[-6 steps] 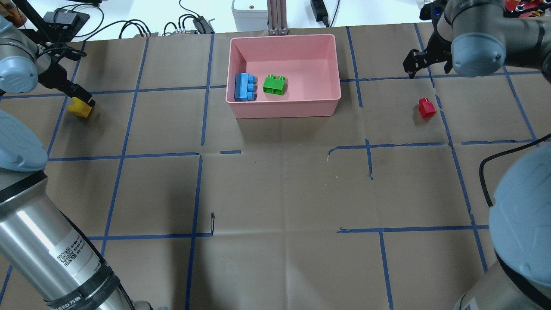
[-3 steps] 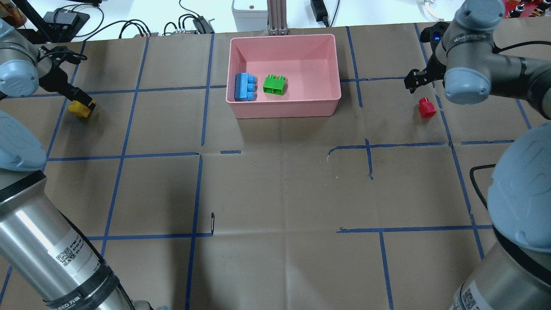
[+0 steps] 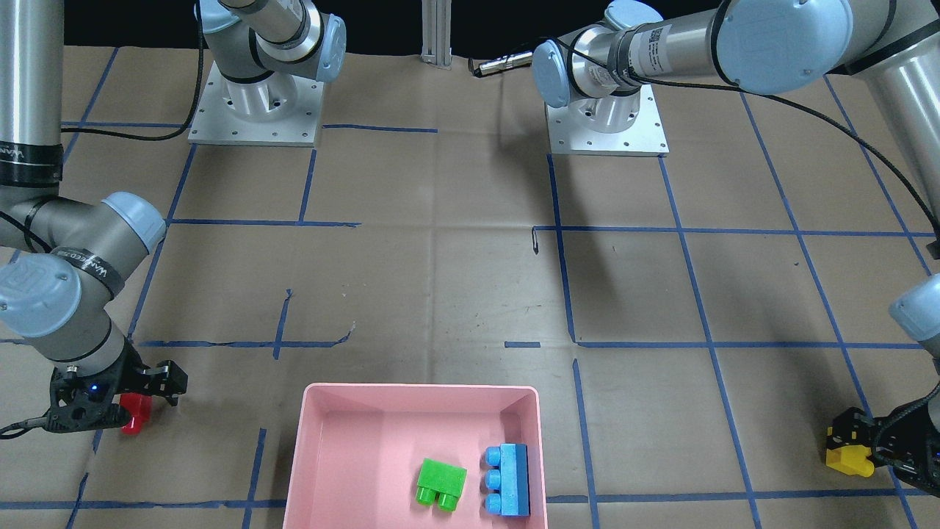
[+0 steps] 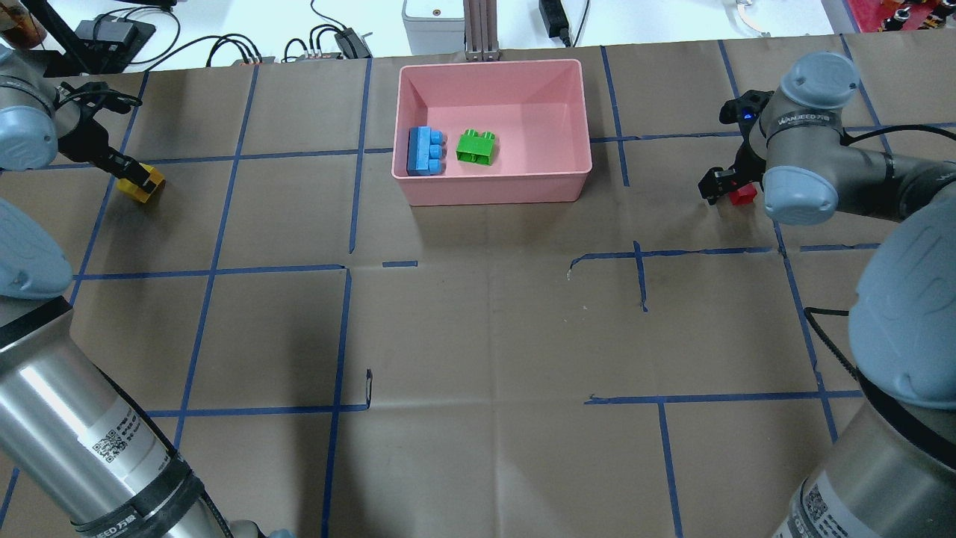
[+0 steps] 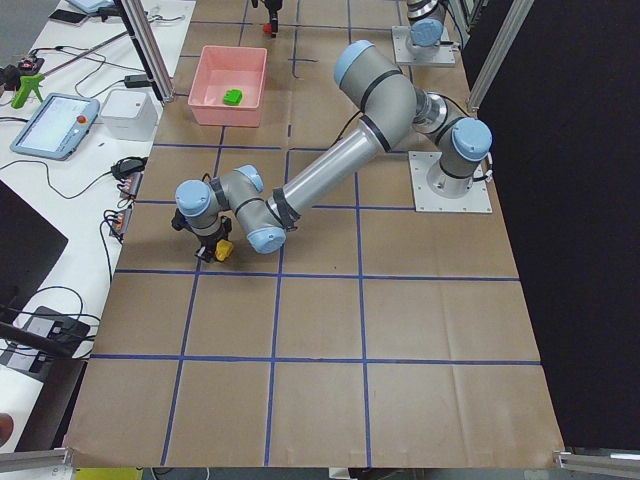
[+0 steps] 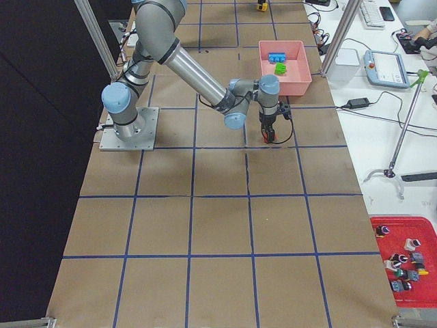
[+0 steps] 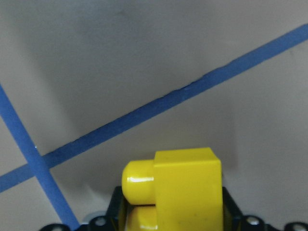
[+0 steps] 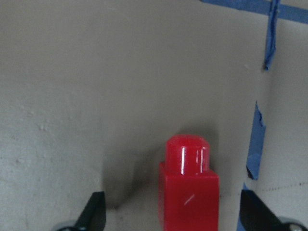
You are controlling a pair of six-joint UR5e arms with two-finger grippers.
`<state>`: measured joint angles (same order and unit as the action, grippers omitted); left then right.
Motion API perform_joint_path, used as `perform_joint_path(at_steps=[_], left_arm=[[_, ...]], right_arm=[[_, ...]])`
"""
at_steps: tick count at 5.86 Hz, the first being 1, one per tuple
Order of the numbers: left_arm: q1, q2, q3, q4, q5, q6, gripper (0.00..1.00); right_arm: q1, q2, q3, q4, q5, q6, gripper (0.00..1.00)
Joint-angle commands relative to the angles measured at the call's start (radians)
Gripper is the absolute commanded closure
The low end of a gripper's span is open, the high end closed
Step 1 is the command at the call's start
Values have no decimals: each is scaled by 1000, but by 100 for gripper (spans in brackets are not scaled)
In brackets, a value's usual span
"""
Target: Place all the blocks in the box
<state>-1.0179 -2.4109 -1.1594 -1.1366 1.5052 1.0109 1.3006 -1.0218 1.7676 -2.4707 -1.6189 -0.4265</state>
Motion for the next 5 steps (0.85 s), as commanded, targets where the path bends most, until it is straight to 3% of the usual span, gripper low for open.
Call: perform_joint_path(at_steps=[1,2,4,5], left_arm=[[-4,34,9,-3,7,-15,80],[-10,102,9,-37,18,-32,82],[-59,272,38,-257,27,-154,83],[-136,288,61,-296,39,-324,83]], right_arm=[[-6,-7,0,1,11,-6,61],[-6,-11,0,6,23,-6,93],[-18,-55,-14,10,74,-26,98],[-15,-131,-55,44,64,-40,98]])
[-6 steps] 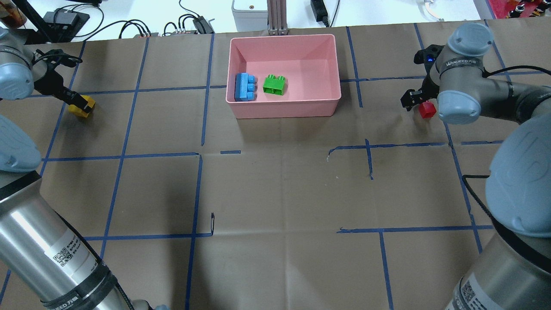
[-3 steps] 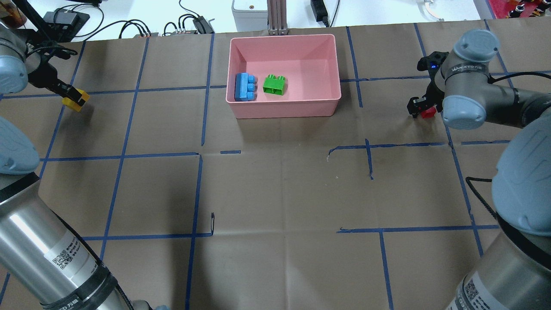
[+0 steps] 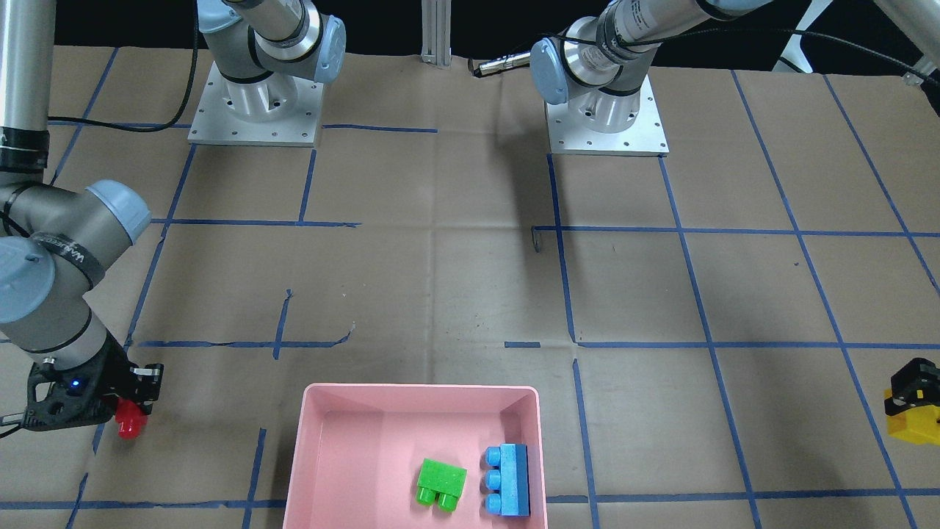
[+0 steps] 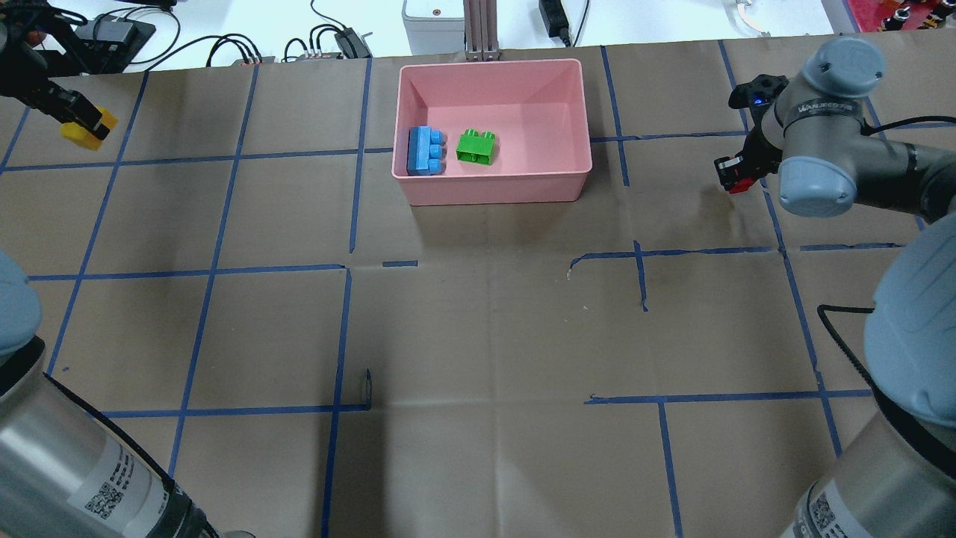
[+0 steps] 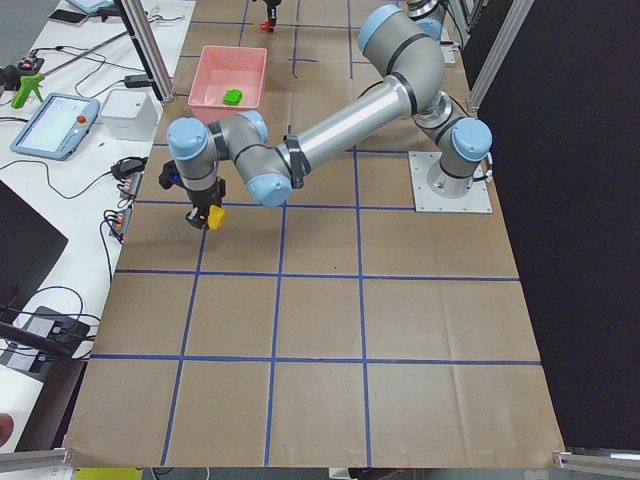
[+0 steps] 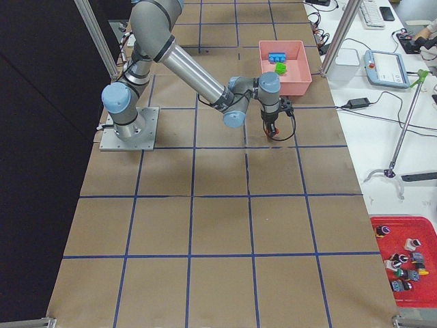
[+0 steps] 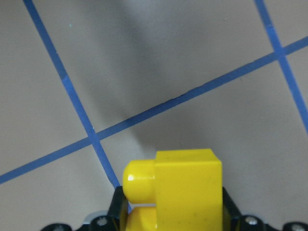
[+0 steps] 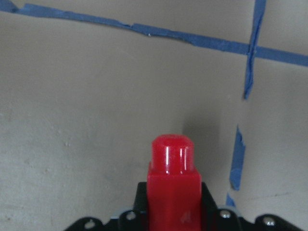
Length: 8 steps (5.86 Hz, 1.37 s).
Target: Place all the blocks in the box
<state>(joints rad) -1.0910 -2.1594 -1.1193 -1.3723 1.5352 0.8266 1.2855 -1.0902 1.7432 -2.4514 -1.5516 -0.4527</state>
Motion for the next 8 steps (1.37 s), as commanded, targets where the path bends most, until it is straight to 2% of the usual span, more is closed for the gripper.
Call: perform_joint_path(at_steps=[1,2,3,4,5,6,7,8], left_arm=[[-169,27,39,-67,7,-370,83],[-287,21,44,-65,-7,-611,83],[-388,15,44,-62,-21,-817,83],[-477,10,42,-50,-42,-981,83],[-554,-20,42,-35,-40,-1124,83],[-599,-60,39,39,-38,-1249,83],[-631,-106,41,77,-30,-1326,83],[-644,-121,36,105,-32,-1345,83]], right_arm=[[23,-147,-100,183,5,-14,98],[100,-168,-190,325,8,-3,97],[215,-157,-273,342,10,0,97],[309,-124,-301,324,13,32,96],[398,-50,-322,248,39,123,97],[452,4,-332,153,41,202,96],[472,18,-330,137,38,228,95],[472,24,-330,137,31,227,12]])
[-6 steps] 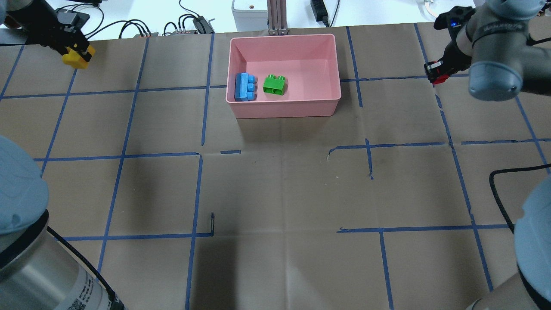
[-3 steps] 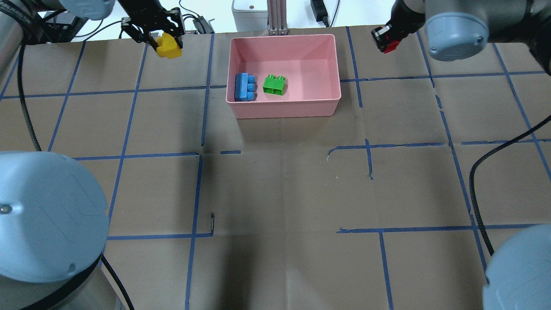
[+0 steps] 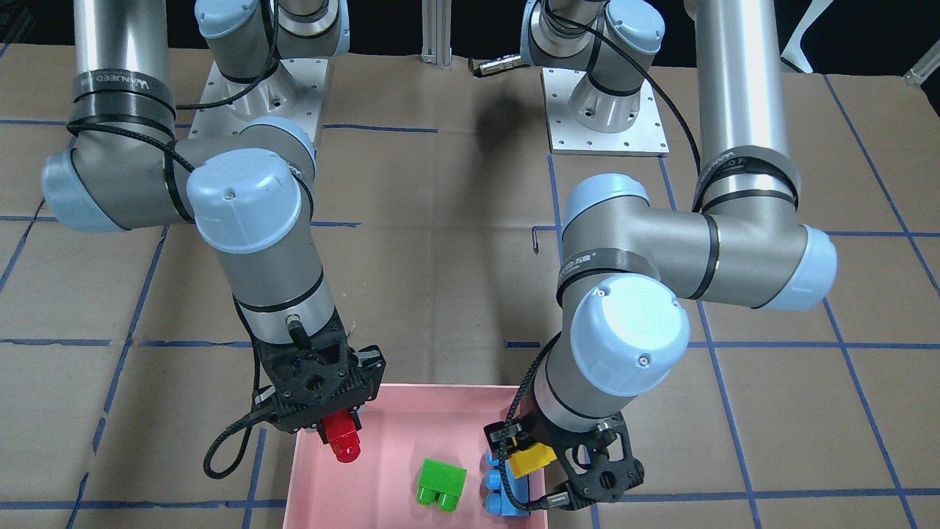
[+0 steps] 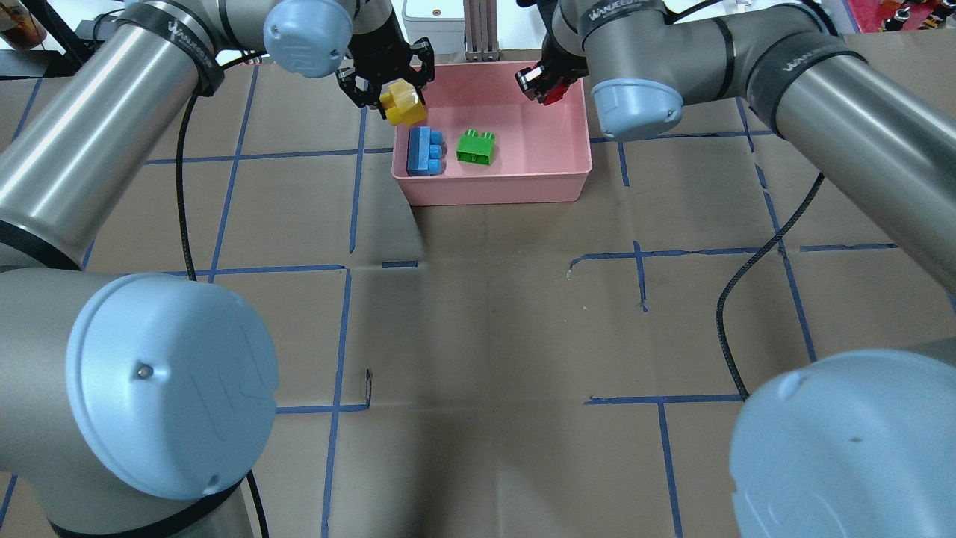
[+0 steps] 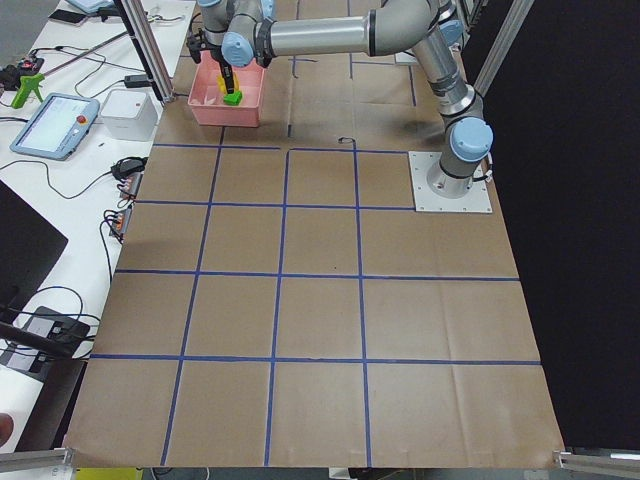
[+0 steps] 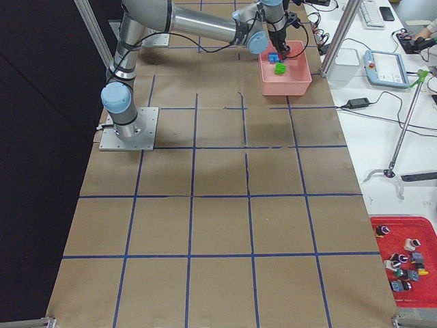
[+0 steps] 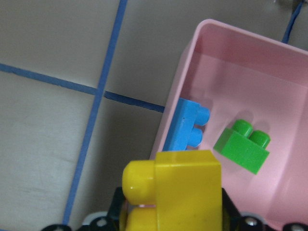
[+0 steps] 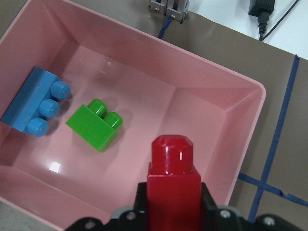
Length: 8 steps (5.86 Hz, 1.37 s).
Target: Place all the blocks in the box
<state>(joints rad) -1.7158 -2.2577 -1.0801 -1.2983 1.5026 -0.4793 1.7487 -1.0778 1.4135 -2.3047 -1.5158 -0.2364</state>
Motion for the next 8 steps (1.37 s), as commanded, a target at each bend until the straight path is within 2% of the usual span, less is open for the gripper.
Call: perform_joint_path(at_steps=[1,2,3,5,6,8], left_arm=[[-25,-23,-4,34,-4,-98,78],[-36,-22,-3,43,7,-108,25],[-36,-11,2,51,5,-111,0],[-24,64,5,37,-2,-127,0],[13,131,-23,-23,-1,-75,0],[112,243,-47,-235,16,239,0]], right_arm=[[3,4,10,-1,-1,-3,0],[-7,1,16,2,-4,-7,0],[-38,-8,18,8,-18,-11,0],[-176,-71,24,45,-14,-26,0],[-222,-114,24,92,-17,-23,0],[-264,-279,25,503,-15,-21,0]])
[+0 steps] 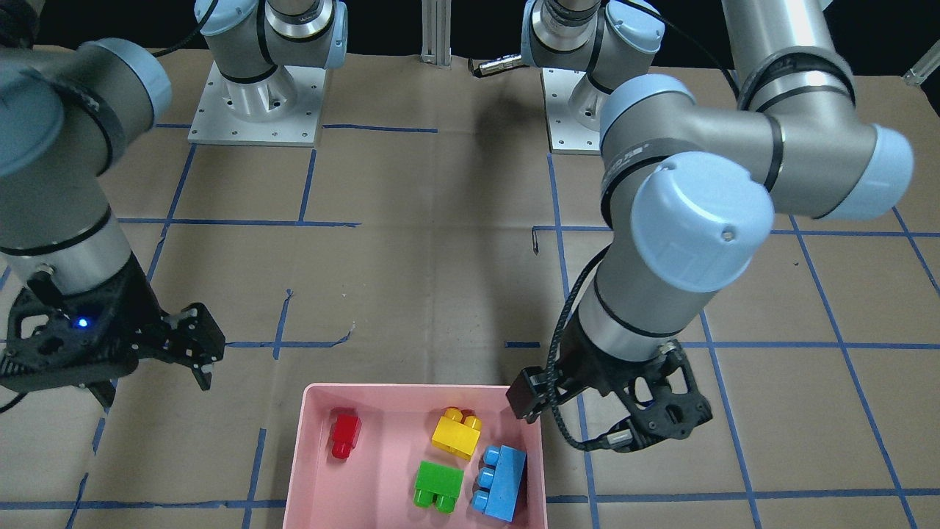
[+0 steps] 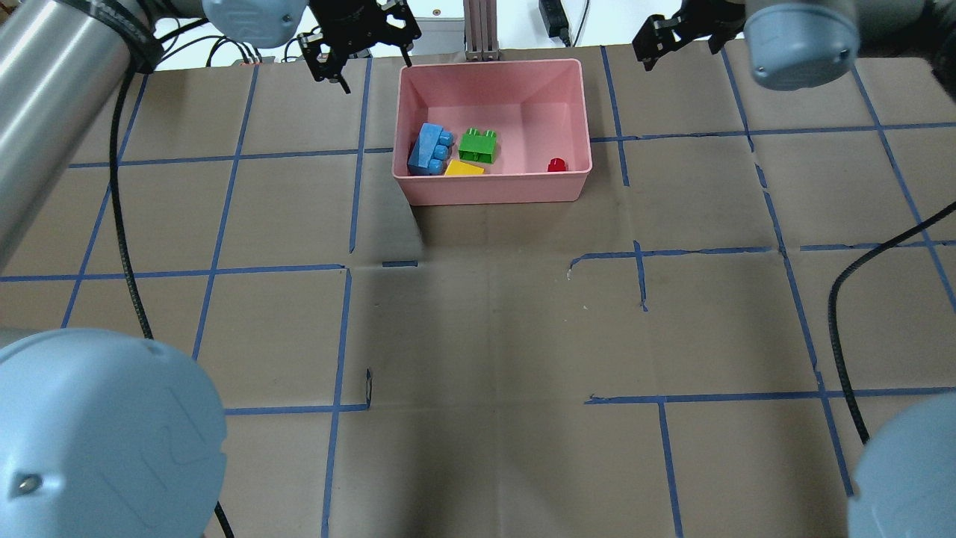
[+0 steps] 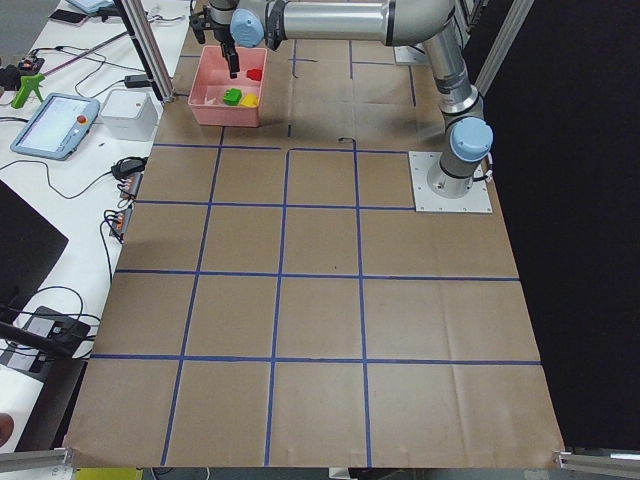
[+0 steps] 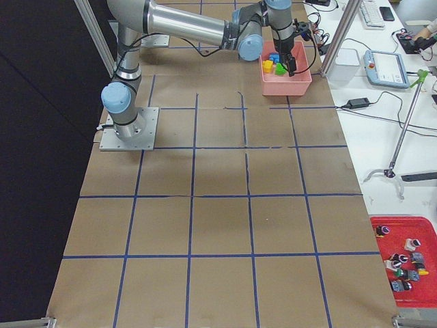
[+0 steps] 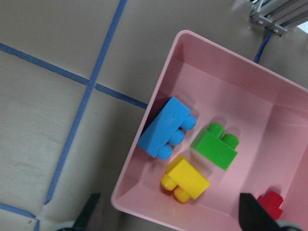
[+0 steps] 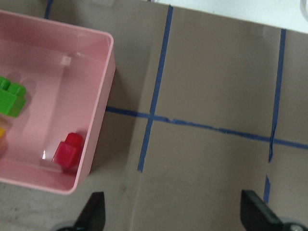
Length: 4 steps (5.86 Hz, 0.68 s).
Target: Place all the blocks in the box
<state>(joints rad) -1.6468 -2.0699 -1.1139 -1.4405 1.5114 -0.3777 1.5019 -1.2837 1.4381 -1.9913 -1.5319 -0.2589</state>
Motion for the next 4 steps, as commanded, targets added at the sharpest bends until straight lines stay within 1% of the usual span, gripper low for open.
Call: perform_joint_path(at_steps=[1,2,3,4], left_arm=[[53,118,-59,-150,60,255,0],[55,195,-145,-146,87,395,0],[65,264,-224,-136,85,493,0],[74,319,-283,-132,76,598,0]], right_arm=[[-8,-133,7,329,4,12,0],[24,-228,71,351,6,16,0],[70,-311,162,351,-4,47,0],[114,-354,221,351,-7,155,0]])
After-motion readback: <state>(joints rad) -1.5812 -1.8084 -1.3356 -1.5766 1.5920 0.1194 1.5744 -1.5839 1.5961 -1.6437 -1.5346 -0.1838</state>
